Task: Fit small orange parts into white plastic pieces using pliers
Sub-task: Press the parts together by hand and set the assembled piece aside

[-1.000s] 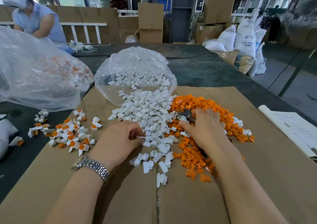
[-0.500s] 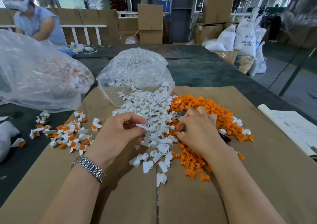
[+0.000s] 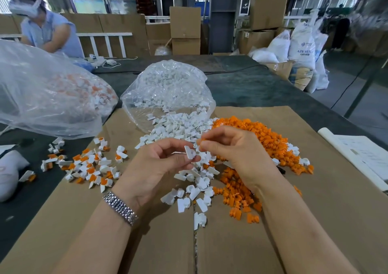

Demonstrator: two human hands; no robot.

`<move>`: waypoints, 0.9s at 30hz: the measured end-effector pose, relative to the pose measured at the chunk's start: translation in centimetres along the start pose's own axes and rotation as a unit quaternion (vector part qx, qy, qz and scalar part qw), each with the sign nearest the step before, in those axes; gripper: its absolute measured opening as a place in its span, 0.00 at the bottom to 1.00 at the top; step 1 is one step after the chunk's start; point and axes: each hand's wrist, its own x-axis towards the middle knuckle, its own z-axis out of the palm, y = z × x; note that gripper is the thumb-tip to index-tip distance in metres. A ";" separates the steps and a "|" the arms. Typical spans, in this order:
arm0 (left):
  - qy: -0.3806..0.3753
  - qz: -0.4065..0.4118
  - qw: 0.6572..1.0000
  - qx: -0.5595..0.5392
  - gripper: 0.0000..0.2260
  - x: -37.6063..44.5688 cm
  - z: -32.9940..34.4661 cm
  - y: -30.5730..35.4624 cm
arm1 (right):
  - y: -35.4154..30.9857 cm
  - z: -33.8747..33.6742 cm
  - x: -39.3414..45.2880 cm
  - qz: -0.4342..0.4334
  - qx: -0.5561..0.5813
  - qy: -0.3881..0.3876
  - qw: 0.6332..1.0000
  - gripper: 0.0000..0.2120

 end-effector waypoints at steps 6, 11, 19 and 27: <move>0.020 0.013 0.999 -0.031 0.16 0.3 0.2 -0.2 | -0.3 0.3 -0.2 0.016 0.056 0.012 0.998 0.08; 0.031 0.043 0.998 0.030 0.16 0.1 0.4 -0.1 | -0.3 1.0 -0.5 -0.048 -0.078 0.032 0.995 0.02; 0.042 0.061 0.996 0.055 0.11 -0.2 0.8 0.0 | -0.5 1.7 -0.7 -0.059 -0.091 0.010 0.994 0.02; 0.009 0.055 0.998 0.032 0.16 -0.3 0.7 0.1 | -0.7 0.8 -0.7 0.005 0.006 -0.024 1.000 0.04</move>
